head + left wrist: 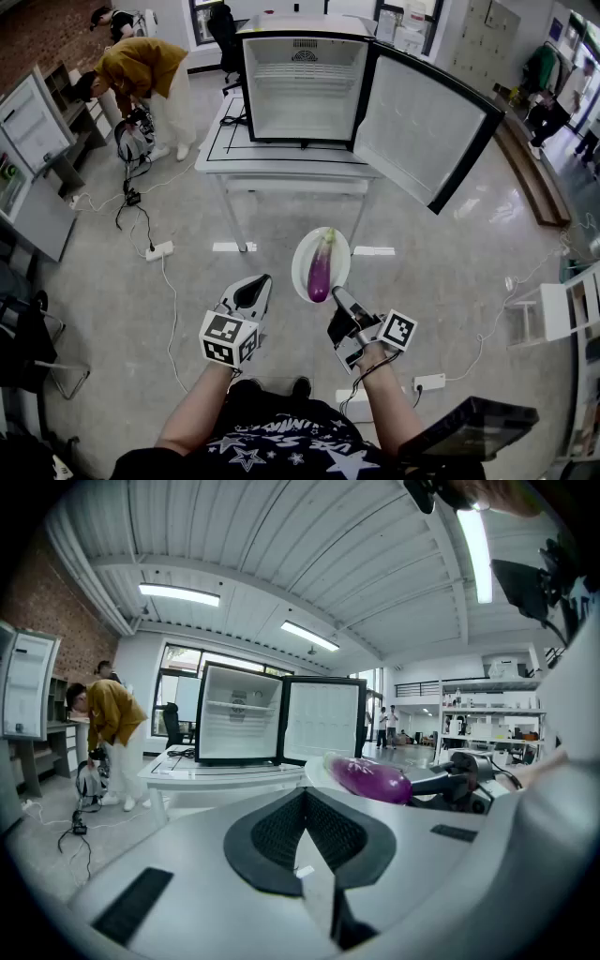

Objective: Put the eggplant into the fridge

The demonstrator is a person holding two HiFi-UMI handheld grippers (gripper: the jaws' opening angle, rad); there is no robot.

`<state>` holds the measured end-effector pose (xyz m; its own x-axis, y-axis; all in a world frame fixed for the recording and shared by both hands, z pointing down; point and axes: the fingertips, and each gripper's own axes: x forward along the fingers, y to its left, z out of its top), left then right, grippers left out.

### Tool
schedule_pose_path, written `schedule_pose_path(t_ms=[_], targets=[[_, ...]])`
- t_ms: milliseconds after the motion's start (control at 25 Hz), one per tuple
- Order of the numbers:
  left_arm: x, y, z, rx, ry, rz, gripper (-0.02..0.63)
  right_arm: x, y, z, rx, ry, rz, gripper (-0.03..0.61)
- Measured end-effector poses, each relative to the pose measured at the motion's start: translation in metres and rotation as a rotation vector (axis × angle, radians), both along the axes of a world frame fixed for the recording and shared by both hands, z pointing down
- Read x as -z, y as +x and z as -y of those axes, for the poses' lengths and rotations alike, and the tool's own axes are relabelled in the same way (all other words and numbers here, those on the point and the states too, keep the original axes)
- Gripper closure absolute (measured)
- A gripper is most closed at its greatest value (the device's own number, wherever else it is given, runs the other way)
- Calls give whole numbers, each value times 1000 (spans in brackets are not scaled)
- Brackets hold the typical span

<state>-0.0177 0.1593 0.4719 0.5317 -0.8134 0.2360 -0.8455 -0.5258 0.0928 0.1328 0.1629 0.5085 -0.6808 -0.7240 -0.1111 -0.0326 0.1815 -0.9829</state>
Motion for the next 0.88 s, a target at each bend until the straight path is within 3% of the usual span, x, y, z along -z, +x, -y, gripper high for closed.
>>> schedule_pose_path(t_ms=[880], targets=[[8,-8,-2,9,31,-26,606,5,-7,-10,6,2,-19,558]])
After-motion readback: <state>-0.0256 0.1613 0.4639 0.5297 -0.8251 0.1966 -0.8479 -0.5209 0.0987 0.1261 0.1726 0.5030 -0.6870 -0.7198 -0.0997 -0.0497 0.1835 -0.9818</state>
